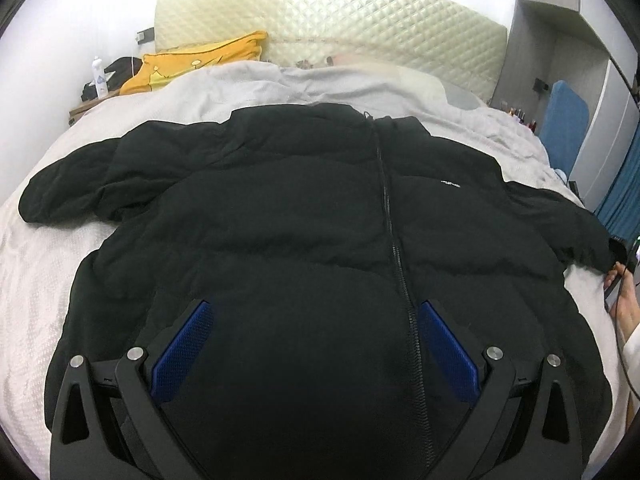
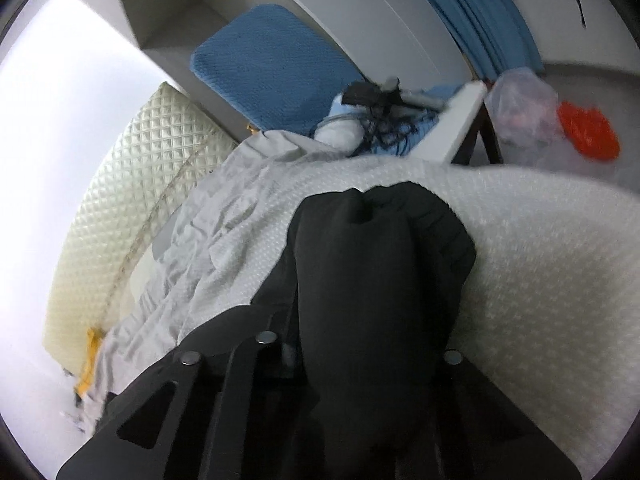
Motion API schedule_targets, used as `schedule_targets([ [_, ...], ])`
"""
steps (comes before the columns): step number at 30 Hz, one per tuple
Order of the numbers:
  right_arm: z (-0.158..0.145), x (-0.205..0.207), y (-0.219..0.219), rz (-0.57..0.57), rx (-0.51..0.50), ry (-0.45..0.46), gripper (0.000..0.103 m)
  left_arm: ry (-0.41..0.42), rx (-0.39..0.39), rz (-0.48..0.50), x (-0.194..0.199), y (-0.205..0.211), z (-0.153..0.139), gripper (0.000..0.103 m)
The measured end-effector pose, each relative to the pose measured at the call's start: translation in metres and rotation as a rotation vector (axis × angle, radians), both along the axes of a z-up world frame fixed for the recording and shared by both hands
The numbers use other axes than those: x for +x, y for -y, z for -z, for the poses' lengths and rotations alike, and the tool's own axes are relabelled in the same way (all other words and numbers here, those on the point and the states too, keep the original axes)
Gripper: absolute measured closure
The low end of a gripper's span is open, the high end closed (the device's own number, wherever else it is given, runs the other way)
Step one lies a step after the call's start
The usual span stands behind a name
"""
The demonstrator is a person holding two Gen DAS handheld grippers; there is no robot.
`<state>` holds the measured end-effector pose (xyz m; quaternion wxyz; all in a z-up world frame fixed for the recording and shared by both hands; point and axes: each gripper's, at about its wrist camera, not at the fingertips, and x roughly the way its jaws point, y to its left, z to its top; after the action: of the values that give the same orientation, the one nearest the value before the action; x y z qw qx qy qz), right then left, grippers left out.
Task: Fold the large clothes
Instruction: 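Grasp the jacket sleeve cuff with the right gripper and lift it, then carry the held sleeve across the jacket body toward the left tool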
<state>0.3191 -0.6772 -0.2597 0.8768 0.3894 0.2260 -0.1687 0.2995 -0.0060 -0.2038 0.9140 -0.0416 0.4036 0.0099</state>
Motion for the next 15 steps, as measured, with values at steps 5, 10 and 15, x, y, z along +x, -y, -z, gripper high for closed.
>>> schedule_targets([
  [5, -0.039, -0.015, -0.005, 0.024, -0.075, -0.024, 0.097, 0.036, 0.024, -0.008, -0.009, -0.005, -0.013, 0.0],
  [10, -0.1, -0.036, -0.012, 0.014, -0.145, 0.004, 0.099, 0.044, 0.01, 0.0, -0.021, -0.01, -0.028, 0.0],
  [15, -0.167, -0.05, -0.037, -0.007, -0.23, 0.028, 0.099, 0.099, 0.048, 0.012, -0.044, -0.013, -0.05, 0.0],
])
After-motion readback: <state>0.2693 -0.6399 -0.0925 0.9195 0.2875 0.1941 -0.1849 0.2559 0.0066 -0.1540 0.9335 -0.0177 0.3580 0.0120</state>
